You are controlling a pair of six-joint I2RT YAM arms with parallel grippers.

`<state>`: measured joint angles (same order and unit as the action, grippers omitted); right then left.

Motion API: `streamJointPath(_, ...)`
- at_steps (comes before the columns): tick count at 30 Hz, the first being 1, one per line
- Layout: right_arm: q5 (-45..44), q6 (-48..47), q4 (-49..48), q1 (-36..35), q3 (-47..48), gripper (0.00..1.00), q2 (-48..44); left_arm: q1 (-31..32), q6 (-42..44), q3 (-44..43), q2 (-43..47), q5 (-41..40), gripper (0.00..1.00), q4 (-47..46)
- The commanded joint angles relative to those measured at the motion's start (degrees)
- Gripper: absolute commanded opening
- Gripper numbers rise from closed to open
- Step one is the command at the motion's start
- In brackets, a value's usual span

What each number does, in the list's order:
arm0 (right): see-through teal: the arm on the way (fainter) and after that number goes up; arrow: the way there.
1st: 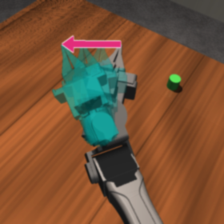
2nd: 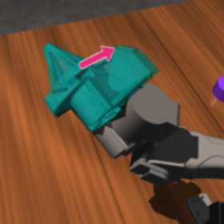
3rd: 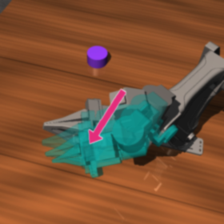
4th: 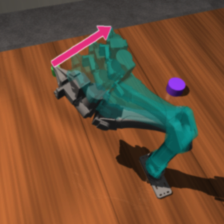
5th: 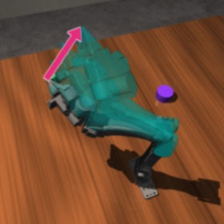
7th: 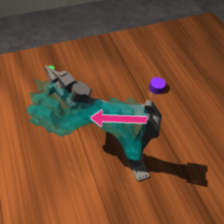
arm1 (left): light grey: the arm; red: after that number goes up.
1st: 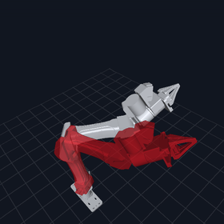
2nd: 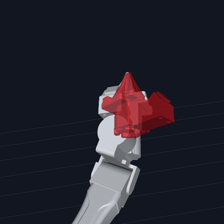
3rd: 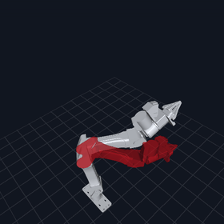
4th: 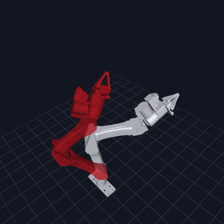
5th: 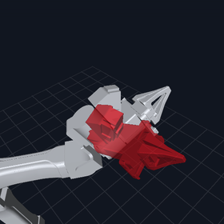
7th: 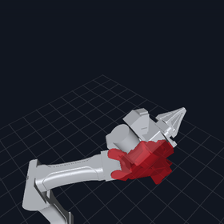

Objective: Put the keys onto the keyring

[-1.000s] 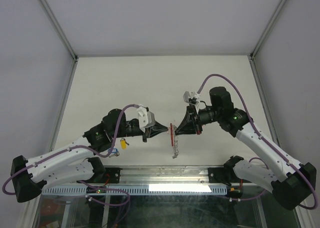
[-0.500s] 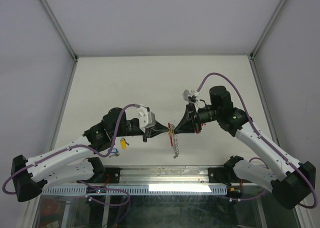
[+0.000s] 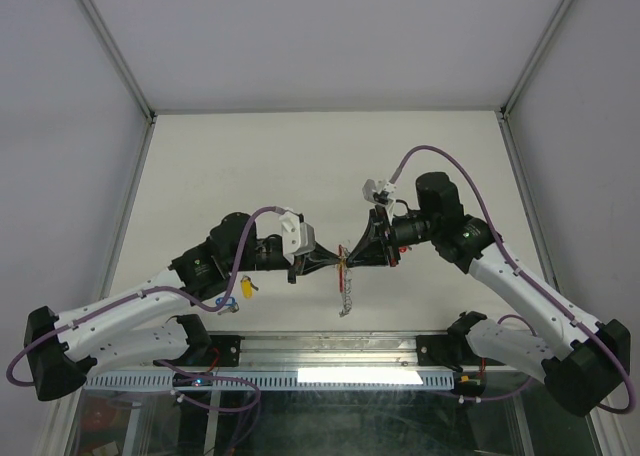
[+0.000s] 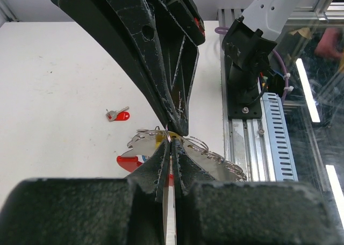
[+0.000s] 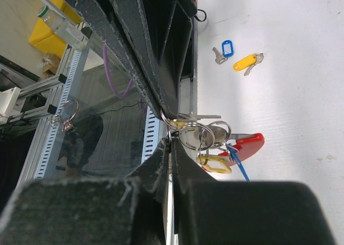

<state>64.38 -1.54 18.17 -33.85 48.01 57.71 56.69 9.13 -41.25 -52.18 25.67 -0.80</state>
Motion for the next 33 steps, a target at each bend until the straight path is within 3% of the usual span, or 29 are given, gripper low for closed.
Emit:
streamJointPath(1, -1.37, 1.28, -3.32, -0.26, 2.82, 0.00, -0.79, 0.46, 1.30, -2.71, -0.26, 1.90, 0.00, -0.43)
streamJointPath(33, -6.92, 3.69, -3.95, 0.27, 3.82, 0.00, -4.14, 0.53, 2.30, -3.05, -0.44, 1.93, 0.00, 1.41)
